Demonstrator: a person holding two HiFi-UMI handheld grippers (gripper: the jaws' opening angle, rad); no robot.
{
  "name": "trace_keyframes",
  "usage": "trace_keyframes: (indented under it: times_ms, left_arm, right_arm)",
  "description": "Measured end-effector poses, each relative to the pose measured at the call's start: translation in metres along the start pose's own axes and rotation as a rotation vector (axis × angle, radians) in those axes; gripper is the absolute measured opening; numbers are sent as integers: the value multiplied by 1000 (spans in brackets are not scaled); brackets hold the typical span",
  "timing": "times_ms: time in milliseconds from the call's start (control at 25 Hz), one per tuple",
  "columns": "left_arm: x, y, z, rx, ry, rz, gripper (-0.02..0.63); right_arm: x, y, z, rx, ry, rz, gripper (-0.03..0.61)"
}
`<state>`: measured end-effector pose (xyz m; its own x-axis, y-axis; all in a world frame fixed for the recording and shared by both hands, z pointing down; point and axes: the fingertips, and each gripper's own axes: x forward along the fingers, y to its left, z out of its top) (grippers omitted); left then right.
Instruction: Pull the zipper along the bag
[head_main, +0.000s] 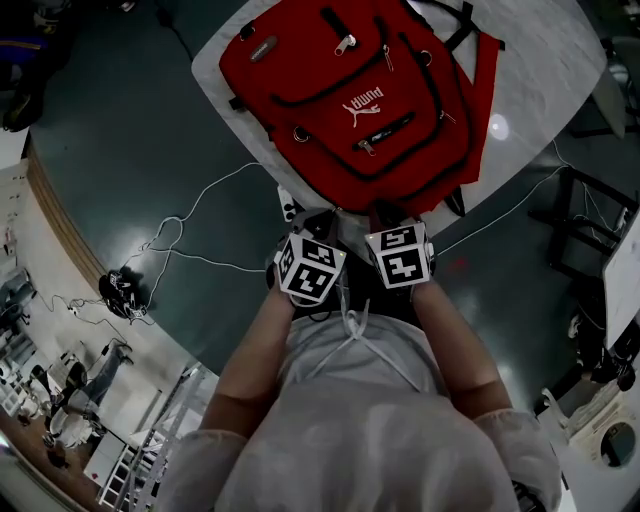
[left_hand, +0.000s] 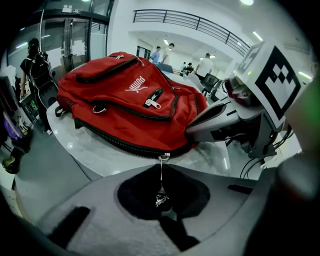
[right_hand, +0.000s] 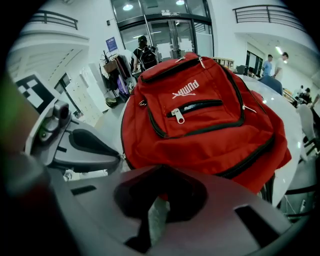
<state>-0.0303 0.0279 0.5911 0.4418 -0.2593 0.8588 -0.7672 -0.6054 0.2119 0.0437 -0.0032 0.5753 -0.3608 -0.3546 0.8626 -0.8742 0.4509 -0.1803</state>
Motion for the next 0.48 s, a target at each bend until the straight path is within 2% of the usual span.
trace_keyframes:
  times_ms: [160, 360, 480]
  left_arm:
    - [0, 2, 0, 33, 15, -6, 23]
    - [-5, 23, 3, -13, -1, 31, 21]
    - [-9, 34, 5, -34, -11, 43, 23]
  right_arm:
    - [0, 0, -1, 3, 1, -14, 26]
    - [1, 0, -1, 8, 14, -42, 26]
    - [0, -3, 2, -25, 17, -68, 26]
